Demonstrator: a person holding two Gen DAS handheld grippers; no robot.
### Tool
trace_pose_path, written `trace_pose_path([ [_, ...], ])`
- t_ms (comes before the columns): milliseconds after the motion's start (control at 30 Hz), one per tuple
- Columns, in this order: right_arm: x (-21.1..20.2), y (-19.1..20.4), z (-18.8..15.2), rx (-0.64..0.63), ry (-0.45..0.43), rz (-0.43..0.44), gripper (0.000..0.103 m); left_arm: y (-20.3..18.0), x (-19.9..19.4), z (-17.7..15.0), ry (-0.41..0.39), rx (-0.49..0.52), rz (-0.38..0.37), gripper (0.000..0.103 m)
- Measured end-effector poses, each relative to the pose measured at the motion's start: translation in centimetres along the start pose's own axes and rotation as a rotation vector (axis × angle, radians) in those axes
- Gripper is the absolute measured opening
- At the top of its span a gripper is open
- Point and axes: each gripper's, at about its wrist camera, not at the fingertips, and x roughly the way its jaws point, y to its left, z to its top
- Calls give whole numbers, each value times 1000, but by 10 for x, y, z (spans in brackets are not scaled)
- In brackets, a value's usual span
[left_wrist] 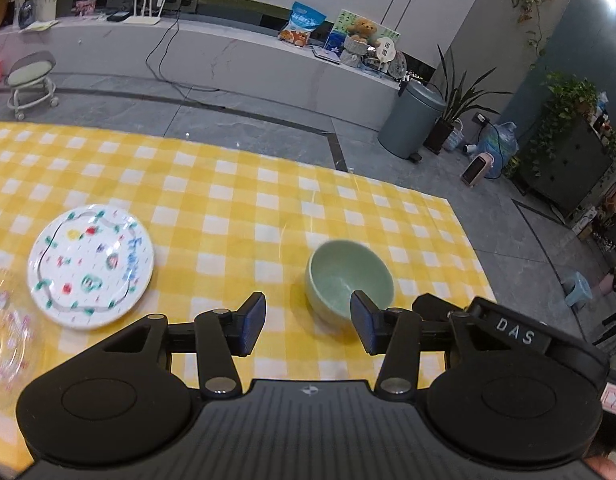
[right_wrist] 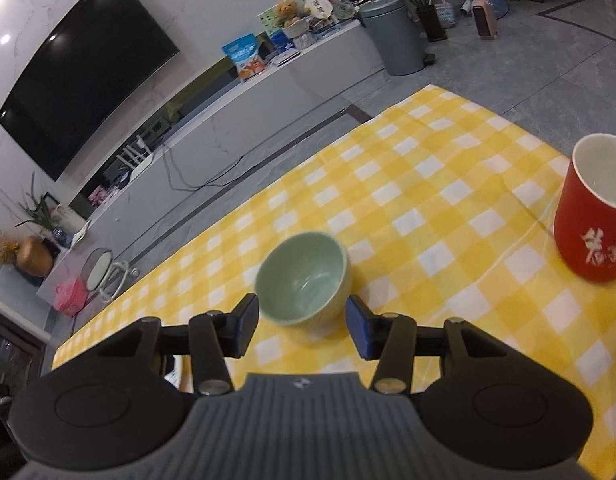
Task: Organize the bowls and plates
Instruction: 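Move both tools to the pale green bowl and close on its rim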
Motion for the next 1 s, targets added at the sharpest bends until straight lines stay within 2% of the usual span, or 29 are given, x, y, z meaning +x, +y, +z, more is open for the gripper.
trace_pose_path([
  [233,38,-14,9,-3,20,-12,48,3,37,18,-4,18,25,56],
  [433,58,-27,9,27,55,6,48,2,68,18,44,42,60,56],
  [567,68,-33,6,54,81,19,40,3,78,13,66,47,67,56],
  [700,74,-34,2,71,108,32,39,7,85,10,98,52,76,55],
  [1000,82,-34,-6,96,130,66,29,12,92,14,117,12,40,44],
])
